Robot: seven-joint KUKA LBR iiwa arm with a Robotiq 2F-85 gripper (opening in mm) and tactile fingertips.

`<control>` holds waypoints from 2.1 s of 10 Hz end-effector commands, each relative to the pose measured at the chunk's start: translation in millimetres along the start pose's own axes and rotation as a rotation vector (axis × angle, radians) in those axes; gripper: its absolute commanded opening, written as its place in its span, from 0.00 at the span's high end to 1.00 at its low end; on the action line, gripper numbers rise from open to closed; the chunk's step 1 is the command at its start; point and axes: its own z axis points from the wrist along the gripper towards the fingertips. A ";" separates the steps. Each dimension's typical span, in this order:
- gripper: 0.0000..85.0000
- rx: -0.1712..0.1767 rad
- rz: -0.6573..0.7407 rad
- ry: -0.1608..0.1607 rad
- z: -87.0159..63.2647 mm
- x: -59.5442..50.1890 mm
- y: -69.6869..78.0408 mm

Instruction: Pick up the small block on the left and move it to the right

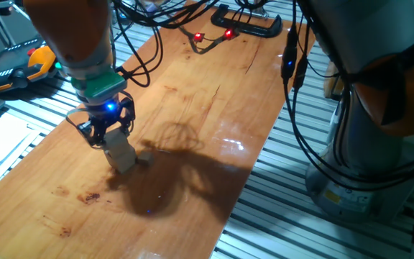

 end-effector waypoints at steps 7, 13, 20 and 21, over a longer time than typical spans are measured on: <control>0.27 0.006 -0.060 0.103 -27.3 -3.0 -15.7; 0.89 0.050 -0.349 0.126 -63.1 -23.9 -67.4; 0.99 0.034 -0.646 0.113 -69.9 -62.2 -188.9; 0.99 0.025 -0.651 0.120 -68.1 -60.6 -193.1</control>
